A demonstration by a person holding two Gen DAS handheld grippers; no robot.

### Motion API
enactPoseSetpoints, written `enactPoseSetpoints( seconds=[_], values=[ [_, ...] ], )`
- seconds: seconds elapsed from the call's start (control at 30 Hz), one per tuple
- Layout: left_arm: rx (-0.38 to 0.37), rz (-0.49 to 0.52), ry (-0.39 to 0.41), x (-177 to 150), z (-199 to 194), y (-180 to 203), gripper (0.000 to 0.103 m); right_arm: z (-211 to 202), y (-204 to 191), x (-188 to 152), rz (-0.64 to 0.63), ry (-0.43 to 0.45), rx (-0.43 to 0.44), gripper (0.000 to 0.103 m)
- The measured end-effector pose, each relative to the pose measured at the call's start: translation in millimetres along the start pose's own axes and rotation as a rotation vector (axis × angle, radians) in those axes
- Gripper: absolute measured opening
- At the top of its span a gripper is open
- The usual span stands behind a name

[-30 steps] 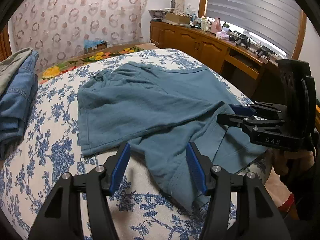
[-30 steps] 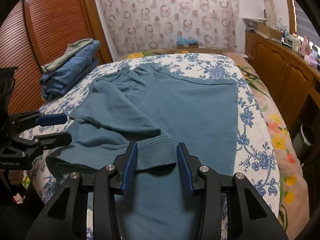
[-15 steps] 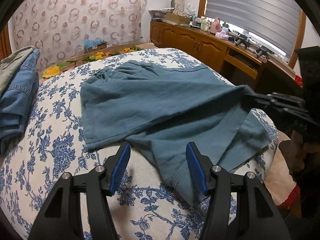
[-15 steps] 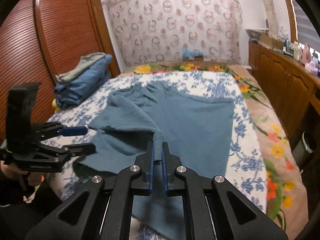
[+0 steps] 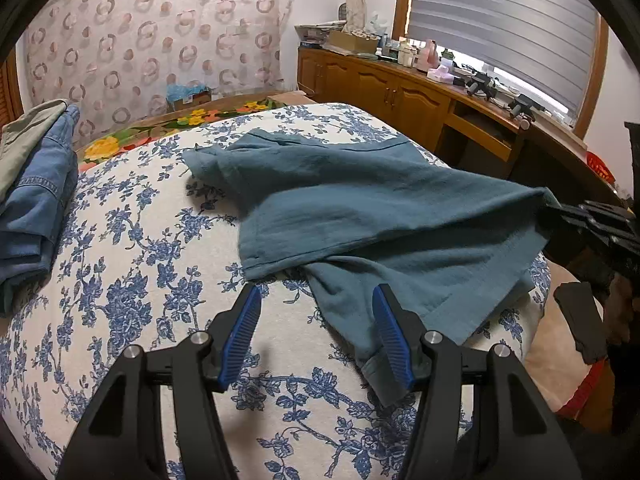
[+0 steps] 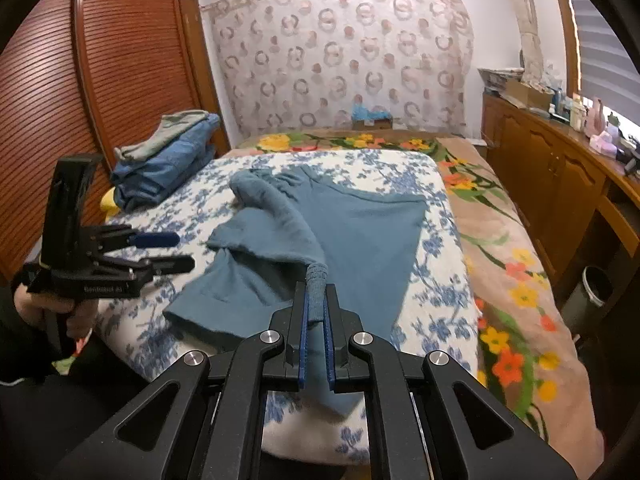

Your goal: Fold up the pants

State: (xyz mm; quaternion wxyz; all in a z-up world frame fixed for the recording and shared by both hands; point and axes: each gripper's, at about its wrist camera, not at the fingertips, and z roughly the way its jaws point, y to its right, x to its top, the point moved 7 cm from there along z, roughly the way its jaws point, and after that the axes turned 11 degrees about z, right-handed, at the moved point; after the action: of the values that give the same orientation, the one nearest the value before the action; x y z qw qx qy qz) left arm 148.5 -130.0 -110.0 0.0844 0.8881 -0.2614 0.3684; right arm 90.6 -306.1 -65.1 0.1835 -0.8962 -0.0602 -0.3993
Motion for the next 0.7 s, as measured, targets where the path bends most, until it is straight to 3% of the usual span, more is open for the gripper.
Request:
enactPoseSetpoints(
  seconds=[0.43, 0.7],
  values=[
    [-0.001, 0.006, -0.006, 0, 5, 5, 0.058, 15, 27, -43, 0.067, -0.098, -0.05, 0.004],
    [0.008, -0.017, 0.002, -1, 3, -3, 0.058, 7, 24, -46, 0.081, -0.101, -0.031, 0.004]
  ],
)
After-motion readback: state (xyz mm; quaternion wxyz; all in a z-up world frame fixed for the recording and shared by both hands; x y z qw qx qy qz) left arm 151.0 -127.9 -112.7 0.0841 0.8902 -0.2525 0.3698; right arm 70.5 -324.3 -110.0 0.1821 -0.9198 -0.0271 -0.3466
